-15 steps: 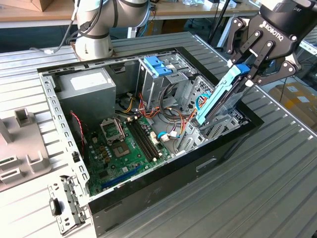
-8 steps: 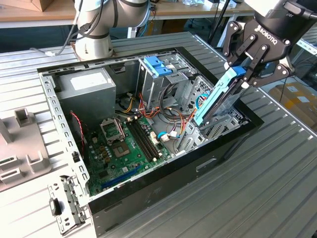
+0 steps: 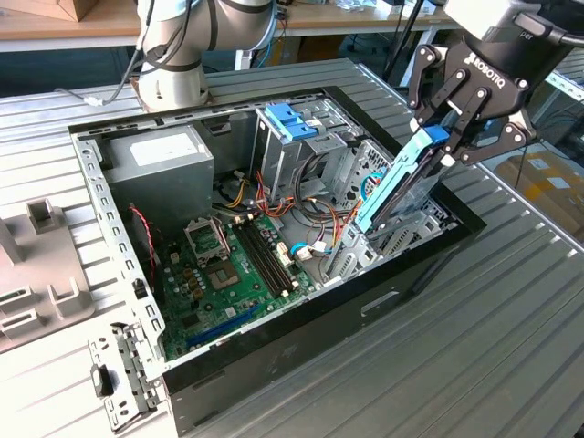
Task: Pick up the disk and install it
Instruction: 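Insert the disk into the insertion slot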
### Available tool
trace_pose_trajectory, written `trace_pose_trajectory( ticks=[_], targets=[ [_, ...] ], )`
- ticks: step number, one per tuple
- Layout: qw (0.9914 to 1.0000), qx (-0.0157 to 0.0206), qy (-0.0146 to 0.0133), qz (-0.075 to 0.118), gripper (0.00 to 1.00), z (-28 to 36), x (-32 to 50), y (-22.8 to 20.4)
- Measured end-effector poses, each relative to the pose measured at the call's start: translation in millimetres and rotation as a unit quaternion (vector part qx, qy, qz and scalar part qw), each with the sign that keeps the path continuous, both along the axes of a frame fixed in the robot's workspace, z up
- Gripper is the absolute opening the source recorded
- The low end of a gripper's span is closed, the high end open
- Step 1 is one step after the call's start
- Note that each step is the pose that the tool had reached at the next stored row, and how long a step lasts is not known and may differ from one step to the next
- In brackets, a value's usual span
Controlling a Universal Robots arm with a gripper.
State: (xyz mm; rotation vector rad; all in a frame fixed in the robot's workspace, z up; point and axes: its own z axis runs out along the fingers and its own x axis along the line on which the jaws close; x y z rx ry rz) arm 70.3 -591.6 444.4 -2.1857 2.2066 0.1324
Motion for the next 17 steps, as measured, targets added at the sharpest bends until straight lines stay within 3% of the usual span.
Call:
trace_pose_trajectory(
  ticks=[7,17],
  targets=[
    [1.0,0.0,0.0,0.0,0.37,-13.2,0.0,0.0],
    [1.0,0.0,0.0,0.0,0.37,-21.5,0.0,0.0]
  ],
)
